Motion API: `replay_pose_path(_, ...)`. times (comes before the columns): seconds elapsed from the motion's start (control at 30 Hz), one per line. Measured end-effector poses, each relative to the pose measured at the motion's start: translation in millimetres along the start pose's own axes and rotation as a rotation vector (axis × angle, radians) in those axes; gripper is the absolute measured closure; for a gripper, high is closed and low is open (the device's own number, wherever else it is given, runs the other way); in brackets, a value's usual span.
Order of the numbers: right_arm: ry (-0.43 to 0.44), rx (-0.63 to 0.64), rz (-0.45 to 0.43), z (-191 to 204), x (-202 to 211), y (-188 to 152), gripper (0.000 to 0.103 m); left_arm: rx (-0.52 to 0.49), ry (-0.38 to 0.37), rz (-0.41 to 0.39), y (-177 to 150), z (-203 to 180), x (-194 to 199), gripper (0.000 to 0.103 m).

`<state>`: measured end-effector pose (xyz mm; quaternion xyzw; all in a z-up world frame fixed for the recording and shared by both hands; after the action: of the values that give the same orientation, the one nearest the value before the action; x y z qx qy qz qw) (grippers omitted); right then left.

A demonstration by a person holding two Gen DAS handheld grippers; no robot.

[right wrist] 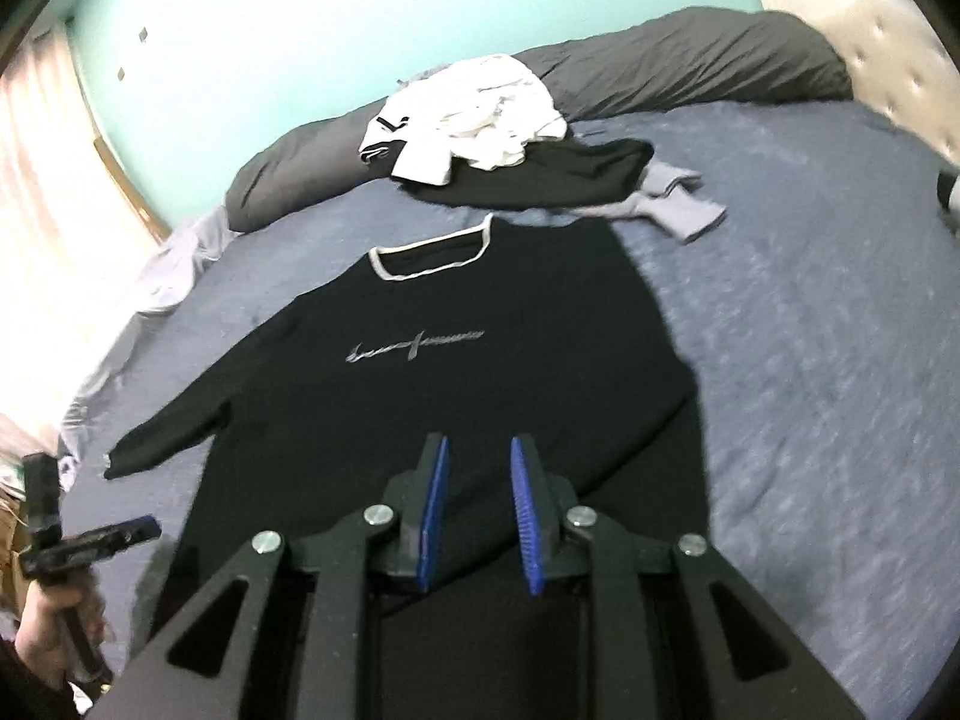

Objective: Fold clothes
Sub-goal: 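Move the left tool to the other white-cuffed sleeve and grasp the cuff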

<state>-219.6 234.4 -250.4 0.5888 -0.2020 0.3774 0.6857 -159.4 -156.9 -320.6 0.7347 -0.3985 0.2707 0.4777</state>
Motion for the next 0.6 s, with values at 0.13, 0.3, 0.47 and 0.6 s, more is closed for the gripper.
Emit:
replay_pose_path(0.13,0.06,-0.042,0.015,10.9,1.8,-18.5,0.081,0.097,0.06,-0.019,4.2,59.7,33.9,0.049)
replay_pose_path(0.3,0.093,-0.031,0.04,15.7,-6.3,-32.0,0.08,0.285,0.107,-0.078,7.9,144.7,73.8,0.047)
replay_pose_path(0.47,0.107,-0.049,0.036,15.2,-9.1,-33.6,0.08,0.407,0.165,-0.127,20.3,204.6,92.4,0.043)
replay_pose_path(0.6,0.119,-0.048,0.034,22.0,-11.2,-35.5,0.08,0.493,0.169,-0.159,27.8,244.0,100.1,0.043)
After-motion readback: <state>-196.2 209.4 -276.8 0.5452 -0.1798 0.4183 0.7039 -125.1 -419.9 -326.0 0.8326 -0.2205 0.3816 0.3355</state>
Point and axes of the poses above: each gripper's, at about its wrist camera, not at the fingertips, and x roughly against the way its jaws point, z to its left, y to its top, the point moved 5 cm from there along -x, roughly the way its jaws point, and after that the axes turned 11 degrees about -y, right-handed, at the moved point
